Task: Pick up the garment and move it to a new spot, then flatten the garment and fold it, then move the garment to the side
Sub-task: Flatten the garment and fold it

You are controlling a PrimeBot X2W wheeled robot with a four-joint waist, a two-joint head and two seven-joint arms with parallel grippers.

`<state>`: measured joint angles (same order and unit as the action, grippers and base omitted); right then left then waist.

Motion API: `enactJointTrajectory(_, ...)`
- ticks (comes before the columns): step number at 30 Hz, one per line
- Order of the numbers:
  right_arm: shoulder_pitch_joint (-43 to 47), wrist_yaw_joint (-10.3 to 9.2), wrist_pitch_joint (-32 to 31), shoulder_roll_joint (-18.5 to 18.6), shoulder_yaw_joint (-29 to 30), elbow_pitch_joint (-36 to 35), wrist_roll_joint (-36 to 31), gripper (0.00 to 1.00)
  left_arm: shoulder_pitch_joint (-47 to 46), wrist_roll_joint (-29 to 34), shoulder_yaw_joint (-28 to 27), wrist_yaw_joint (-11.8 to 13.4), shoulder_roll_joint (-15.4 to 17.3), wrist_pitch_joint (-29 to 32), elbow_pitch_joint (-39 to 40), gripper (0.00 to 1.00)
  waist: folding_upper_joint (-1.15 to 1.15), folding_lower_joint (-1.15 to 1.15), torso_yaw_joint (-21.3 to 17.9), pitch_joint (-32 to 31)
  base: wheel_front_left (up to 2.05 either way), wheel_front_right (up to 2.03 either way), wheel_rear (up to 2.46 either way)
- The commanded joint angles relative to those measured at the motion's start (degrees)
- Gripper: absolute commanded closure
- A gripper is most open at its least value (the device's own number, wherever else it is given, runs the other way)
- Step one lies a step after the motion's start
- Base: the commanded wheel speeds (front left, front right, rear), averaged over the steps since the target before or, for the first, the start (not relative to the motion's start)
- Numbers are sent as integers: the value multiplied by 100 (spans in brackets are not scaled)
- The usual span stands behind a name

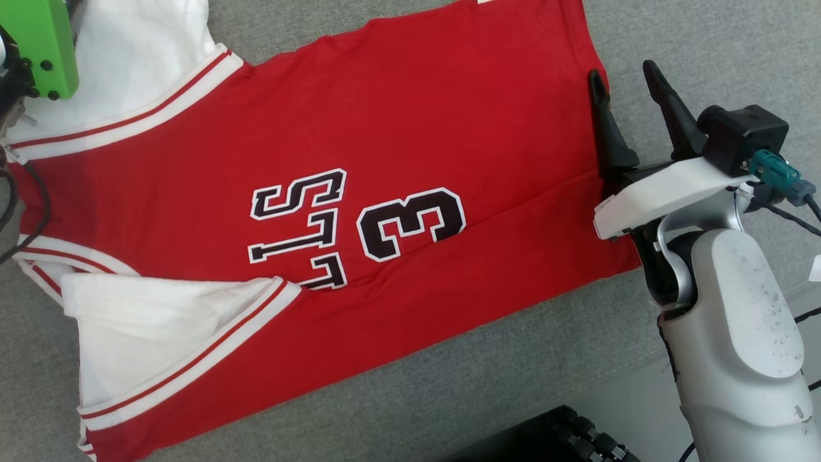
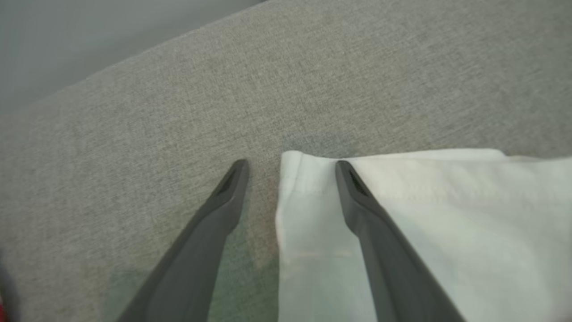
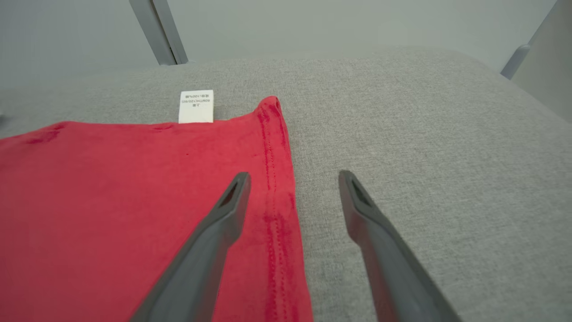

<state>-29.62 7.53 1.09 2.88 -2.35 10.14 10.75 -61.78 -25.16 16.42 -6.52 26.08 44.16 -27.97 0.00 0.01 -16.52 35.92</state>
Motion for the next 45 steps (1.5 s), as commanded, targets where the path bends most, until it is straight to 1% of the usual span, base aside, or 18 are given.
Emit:
enactJointTrajectory(1, -136, -9, -21, 1, 2, 11, -71, 0, 5, -64, 48, -8, 38, 119, -40, 19, 0, -1, -30, 44, 0, 0, 0)
enactJointTrajectory(2, -186, -9, -35, 2, -5, 13, -115, 0, 12, -65, 65, -12, 35, 150, -28, 49, 0, -1, -21, 45, 0, 0, 0)
enactJointTrajectory(5, -379, -9, -171, 3, 0, 37, -310, 0, -6, -87, 123, -21, 25, 194, 47, 91, 0, -1, 53, 27, 0, 0, 0)
enactJointTrajectory(6, -456, -9, -235, 1, -13, 47, -359, 0, -22, -98, 133, -26, 18, 190, 85, 100, 0, -1, 80, 18, 0, 0, 0)
enactJointTrajectory(10, -922, -9, -622, 120, -126, 205, -612, 0, -89, -122, 190, -38, -79, 31, 276, 100, 0, -1, 264, -56, 0, 0, 0)
enactJointTrajectory(12, -1179, -9, -865, 305, -177, 391, -783, 0, -105, -174, 257, -44, -198, -46, 335, 100, 0, -1, 417, -107, 0, 0, 0)
enactJointTrajectory(17, -1776, -10, -1451, 731, -347, 1057, -909, 0, 1, -381, 456, -74, -456, -258, 556, 100, 0, -1, 839, -251, 0, 0, 0)
enactJointTrajectory(22, -2123, -9, -1971, 1098, -420, 1792, -744, 0, 137, -595, 659, -86, -634, -523, 826, 100, 0, -1, 1202, -388, 0, 0, 0)
enactJointTrajectory(25, -2187, -9, -2151, 1253, -497, 2104, -577, 0, 225, -710, 741, -92, -688, -664, 908, 100, 0, -1, 1356, -472, 0, 0, 0)
enactJointTrajectory(28, -2225, -4, -2300, 1309, -554, 2378, -269, 0, 293, -826, 755, -94, -751, -842, 968, 100, 0, -1, 1464, -537, 0, 0, 0)
enactJointTrajectory(29, -2235, -4, -2343, 1328, -563, 2468, -140, 14, 323, -842, 742, -94, -767, -910, 973, 100, 0, -1, 1496, -554, 0, 0, 0)
enactJointTrajectory(30, -2253, -4, -2352, 1360, -578, 2529, -70, 51, 358, -882, 725, -95, -788, -967, 973, 100, 0, -1, 1518, -568, 0, 0, 0)
enactJointTrajectory(31, -2286, -4, -2358, 1399, -597, 2593, 6, 67, 397, -922, 701, -95, -812, -1023, 974, 100, 0, -1, 1541, -582, 0, 0, 0)
enactJointTrajectory(32, -2307, -5, -2344, 1426, -605, 2632, 68, 75, 423, -943, 688, -95, -817, -1066, 976, 100, 0, -1, 1554, -593, 0, 0, 0)
enactJointTrajectory(33, -2329, -5, -2314, 1454, -612, 2678, 132, 100, 456, -964, 672, -95, -813, -1109, 985, 100, 0, -1, 1567, -607, 0, 0, 0)
enactJointTrajectory(37, -2395, -9, -2024, 1549, -606, 2800, 172, 100, 603, -1028, 637, -85, -796, -1274, 998, 100, 0, -1, 1580, -693, 0, 0, 0)
enactJointTrajectory(41, -2427, -9, -1617, 1544, -583, 2874, 153, 100, 747, -1102, 534, -56, -784, -1499, 1014, 100, 0, -1, 1545, -843, 0, 0, 0)
enactJointTrajectory(45, -2204, -9, -1177, 1566, -653, 2840, 228, 100, 1028, -1202, 479, -62, -714, -1674, 1203, 100, 0, -1, 1505, -1071, 0, 0, 0)
